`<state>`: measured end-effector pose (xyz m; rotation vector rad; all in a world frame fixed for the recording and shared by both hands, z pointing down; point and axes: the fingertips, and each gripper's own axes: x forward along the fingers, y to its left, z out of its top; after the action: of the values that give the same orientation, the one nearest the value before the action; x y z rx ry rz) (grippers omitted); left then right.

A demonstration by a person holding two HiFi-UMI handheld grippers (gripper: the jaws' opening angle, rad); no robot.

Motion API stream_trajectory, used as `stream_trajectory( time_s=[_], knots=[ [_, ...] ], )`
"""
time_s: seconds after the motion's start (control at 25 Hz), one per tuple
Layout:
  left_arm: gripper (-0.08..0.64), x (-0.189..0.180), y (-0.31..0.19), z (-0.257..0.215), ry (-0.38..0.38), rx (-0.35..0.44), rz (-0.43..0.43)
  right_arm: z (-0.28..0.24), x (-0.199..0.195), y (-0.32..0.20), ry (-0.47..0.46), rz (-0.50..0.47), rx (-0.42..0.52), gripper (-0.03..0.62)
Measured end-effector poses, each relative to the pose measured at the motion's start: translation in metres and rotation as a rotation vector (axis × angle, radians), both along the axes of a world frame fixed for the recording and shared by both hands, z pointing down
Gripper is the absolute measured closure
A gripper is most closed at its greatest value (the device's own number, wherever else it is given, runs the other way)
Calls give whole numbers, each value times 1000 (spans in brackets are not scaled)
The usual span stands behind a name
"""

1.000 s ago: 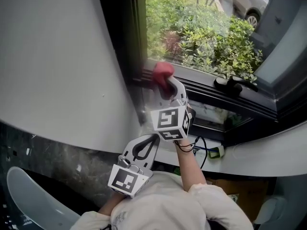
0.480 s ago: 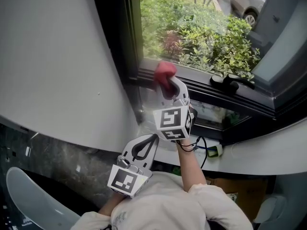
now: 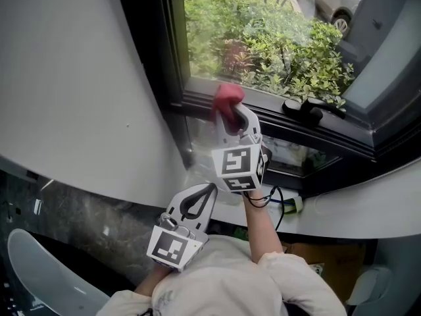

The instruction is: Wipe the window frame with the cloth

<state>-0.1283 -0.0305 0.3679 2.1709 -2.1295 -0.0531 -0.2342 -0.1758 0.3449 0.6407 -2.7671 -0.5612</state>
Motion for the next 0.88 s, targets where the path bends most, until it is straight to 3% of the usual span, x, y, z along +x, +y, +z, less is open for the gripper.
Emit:
stream_trajectory(
  time_s=[0.88],
  knots=[
    [552, 23, -15, -3, -4, 11, 36, 0, 35, -18, -9, 25, -7, 503]
  ],
)
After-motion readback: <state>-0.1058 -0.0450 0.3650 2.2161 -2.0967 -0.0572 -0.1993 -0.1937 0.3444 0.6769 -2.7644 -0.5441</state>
